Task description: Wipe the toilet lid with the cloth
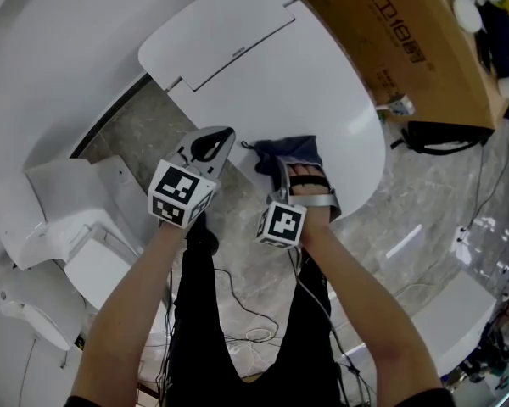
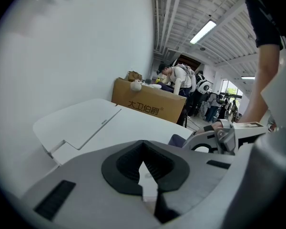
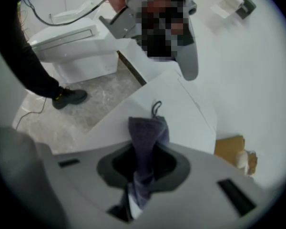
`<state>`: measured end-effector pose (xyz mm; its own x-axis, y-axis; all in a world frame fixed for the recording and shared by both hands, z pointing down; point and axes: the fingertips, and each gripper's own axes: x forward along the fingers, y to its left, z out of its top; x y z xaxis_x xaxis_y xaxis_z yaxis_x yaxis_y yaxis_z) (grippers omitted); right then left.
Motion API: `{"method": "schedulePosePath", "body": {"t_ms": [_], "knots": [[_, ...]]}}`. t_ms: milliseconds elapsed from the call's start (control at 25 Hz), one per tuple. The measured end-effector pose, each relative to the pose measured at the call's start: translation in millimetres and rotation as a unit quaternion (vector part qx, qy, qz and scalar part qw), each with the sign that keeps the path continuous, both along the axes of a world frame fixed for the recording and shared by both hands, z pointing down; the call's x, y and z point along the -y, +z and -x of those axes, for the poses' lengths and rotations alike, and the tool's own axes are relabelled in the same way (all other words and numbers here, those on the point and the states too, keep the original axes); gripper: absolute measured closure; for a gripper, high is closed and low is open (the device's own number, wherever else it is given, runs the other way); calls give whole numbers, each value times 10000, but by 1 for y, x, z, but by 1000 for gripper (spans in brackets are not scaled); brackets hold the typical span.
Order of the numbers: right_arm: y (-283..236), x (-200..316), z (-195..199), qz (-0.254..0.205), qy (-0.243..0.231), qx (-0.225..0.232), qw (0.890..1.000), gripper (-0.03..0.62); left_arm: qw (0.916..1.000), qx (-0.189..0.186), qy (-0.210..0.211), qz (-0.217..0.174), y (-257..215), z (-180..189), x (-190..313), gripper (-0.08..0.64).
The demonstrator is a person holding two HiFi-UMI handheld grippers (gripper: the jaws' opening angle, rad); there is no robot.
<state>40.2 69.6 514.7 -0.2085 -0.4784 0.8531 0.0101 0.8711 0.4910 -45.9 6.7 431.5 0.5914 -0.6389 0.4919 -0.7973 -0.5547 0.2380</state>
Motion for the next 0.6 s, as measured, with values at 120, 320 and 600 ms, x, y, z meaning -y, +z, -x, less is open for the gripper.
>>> {"method": "schedulePosePath", "body": {"t_ms": [120, 320, 600], "knots": [[0, -13, 0, 100, 44, 67, 9999, 528, 10000, 21, 9, -4, 0, -2, 0, 543], [-1, -29, 0, 179, -8, 79, 9998, 528, 10000, 19, 12, 6, 0, -4, -1, 543], [-3, -50, 0, 155, -288, 19, 9995, 528, 10000, -3, 34, 29, 2, -7, -5, 543]]}}
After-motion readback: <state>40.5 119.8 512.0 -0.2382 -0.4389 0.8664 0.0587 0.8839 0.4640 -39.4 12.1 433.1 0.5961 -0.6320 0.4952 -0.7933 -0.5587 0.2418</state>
